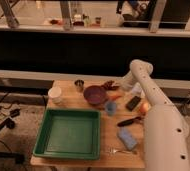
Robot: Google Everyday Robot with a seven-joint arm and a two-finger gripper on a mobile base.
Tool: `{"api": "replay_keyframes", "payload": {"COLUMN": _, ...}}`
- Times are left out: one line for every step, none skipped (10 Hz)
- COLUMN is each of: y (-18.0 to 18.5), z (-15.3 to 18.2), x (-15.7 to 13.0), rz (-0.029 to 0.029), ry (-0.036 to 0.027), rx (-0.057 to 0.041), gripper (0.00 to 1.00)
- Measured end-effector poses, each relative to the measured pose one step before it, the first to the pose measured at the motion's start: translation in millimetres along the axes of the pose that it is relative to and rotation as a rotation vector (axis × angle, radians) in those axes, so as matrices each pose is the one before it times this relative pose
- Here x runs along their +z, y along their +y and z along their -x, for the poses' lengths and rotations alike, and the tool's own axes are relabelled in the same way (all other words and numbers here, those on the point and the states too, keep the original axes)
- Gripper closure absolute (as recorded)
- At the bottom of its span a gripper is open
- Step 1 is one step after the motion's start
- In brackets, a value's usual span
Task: Place pepper in table surface
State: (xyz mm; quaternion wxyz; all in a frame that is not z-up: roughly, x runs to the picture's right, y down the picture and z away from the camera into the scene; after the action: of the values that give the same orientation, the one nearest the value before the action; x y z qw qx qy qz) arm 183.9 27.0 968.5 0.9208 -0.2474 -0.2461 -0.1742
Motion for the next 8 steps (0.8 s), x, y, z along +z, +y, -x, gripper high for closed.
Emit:
{"api": "replay_keyframes", "payload": {"y": 1.04, "z": -1.33, "x": 1.75, "rz": 0.01061, "ry": -0.0028, "rx": 0.00153, "gripper": 0.31}}
{"api": "replay_keyframes", "payload": {"y": 0.38, "z": -0.88, "x": 2.11, "rz": 0.01085, "ry": -0.00283, "rx": 0.00054, "gripper": 0.4}}
{"api": "replay_keyframes", "payload": {"y": 0.77, "z": -0.69, "x": 2.44, "rz": 0.01104, "ry": -0.00288, "rx": 0.00034, "gripper": 0.44}}
{"api": "replay_keyframes", "payload": {"y": 0.55, "z": -0.9, "x": 2.65, "rz": 0.01245, "ry": -0.00365, "rx": 0.00074, "gripper": 0.44}}
{"api": "replay_keyframes", "payload": {"y": 1.17, "z": -1.12, "x": 3.0, "rz": 0.0146, "ry": -0.00436, "rx": 0.00093, "gripper": 0.44}}
{"api": "replay_keyframes", "payload": {"y": 0.69, "z": -0.75, "x": 2.57, "rz": 0.0145, "ry": -0.0029, "rx": -0.00021, "gripper": 0.44}}
{"api": "replay_keyframes", "payload": {"y": 0.02, "z": -0.23, "x": 0.94, "rz": 0.00515, "ry": -0.0014, "rx": -0.00009, "gripper": 0.44}}
{"api": "replay_keyframes", "payload": {"y": -0.53, "z": -1.17, "x": 5.12, "rz": 0.0271, "ry": -0.00635, "rx": -0.00224, "gripper": 0.44}}
